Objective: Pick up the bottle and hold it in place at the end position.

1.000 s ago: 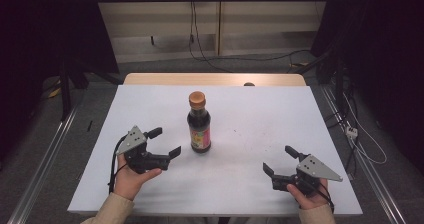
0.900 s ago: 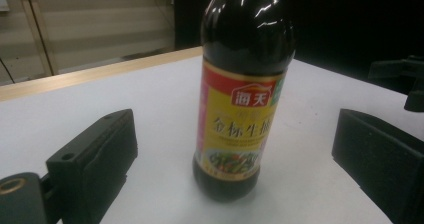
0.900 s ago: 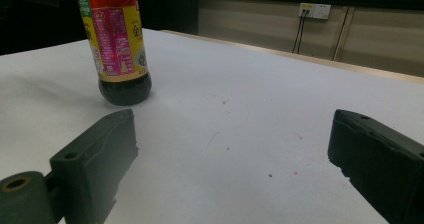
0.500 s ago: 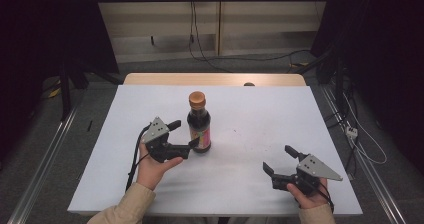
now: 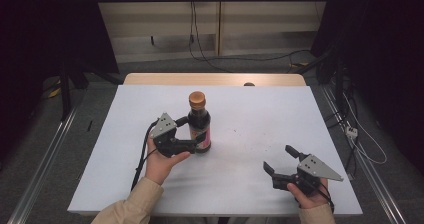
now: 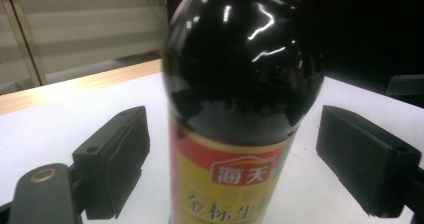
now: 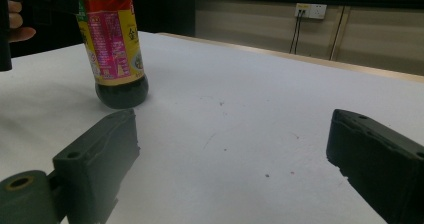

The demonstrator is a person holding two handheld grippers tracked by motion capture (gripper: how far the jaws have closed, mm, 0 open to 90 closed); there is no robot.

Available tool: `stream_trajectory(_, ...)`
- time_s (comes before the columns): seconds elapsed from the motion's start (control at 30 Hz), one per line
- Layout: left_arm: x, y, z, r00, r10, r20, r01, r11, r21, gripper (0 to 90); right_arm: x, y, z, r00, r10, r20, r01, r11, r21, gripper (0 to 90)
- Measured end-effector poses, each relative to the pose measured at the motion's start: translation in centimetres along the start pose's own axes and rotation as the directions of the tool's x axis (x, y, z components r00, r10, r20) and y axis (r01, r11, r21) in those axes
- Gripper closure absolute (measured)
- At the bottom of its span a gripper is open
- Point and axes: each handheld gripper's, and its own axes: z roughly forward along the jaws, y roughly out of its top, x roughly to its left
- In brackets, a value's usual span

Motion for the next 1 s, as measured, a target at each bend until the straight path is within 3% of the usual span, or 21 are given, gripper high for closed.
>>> stream_trajectory(0.1,-0.1,0.0,0.5,0.9999,-0.006,-0.015,0.006,1.0000,0.000,14.7,0.0,0.0,0.0,1.0000,0.003,-0.001,-0.003,1.000,0.001,6.0)
stream_trajectory(0.27,0.1,0.1,1.1,0.9995,0.020,-0.026,-0.020,0.9998,0.010,17.8,-0.1,0.0,-0.1,0.9999,0.011,0.004,-0.011,1.000,-0.002,6.3)
stream_trajectory(0.5,0.1,0.3,1.7,0.9997,0.024,-0.009,-0.024,0.9997,0.008,24.9,-0.3,-0.1,-0.1,0.9998,0.018,0.004,-0.018,1.000,-0.004,6.5)
stream_trajectory(0.73,-0.1,0.4,1.9,0.9980,0.062,-0.011,-0.062,0.9979,0.022,29.3,-0.3,-0.1,-0.1,0.9997,0.026,0.004,-0.026,1.000,-0.002,6.5)
stream_trajectory(1.0,-0.2,0.3,2.2,0.9993,0.031,-0.022,-0.031,0.9994,0.016,29.2,-0.2,-0.1,-0.1,0.9996,0.027,0.001,-0.027,1.000,0.002,6.5)
